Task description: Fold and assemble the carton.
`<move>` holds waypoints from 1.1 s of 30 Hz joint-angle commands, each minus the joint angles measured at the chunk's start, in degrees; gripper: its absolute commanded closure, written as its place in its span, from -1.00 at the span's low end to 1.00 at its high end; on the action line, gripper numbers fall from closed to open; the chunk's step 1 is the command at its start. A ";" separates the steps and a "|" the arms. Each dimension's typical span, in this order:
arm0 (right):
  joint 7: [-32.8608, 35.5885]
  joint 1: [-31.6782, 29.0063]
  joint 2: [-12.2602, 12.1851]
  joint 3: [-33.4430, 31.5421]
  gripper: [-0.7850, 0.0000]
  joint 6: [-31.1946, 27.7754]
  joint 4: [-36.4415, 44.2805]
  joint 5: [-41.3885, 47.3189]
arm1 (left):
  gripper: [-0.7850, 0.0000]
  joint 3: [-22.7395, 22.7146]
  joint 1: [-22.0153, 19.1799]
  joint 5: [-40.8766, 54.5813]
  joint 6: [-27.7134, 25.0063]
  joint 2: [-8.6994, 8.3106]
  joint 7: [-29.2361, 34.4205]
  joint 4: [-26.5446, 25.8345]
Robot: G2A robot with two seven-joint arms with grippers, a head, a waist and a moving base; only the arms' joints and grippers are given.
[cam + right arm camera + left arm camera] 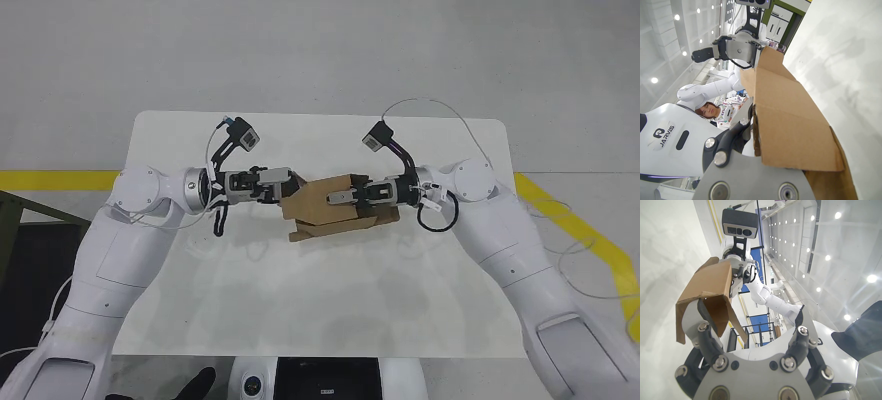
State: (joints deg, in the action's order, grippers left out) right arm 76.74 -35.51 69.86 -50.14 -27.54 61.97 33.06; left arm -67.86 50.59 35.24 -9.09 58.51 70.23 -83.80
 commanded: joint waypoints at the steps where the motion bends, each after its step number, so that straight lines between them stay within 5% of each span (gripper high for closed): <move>1: 0.41 0.04 0.07 0.24 1.00 0.41 0.49 0.07 | -1.00 -0.35 -0.13 -0.15 -0.08 -0.05 -0.09 0.14; 33: -3.56 0.25 0.69 -0.91 1.00 -2.65 -1.46 0.54 | -1.00 -1.58 2.24 -0.35 0.85 -0.28 0.24 -3.86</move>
State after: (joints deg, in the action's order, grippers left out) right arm 73.59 -35.27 70.54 -50.90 -30.06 60.53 33.70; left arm -69.72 52.72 35.03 -8.26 58.20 70.49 -87.53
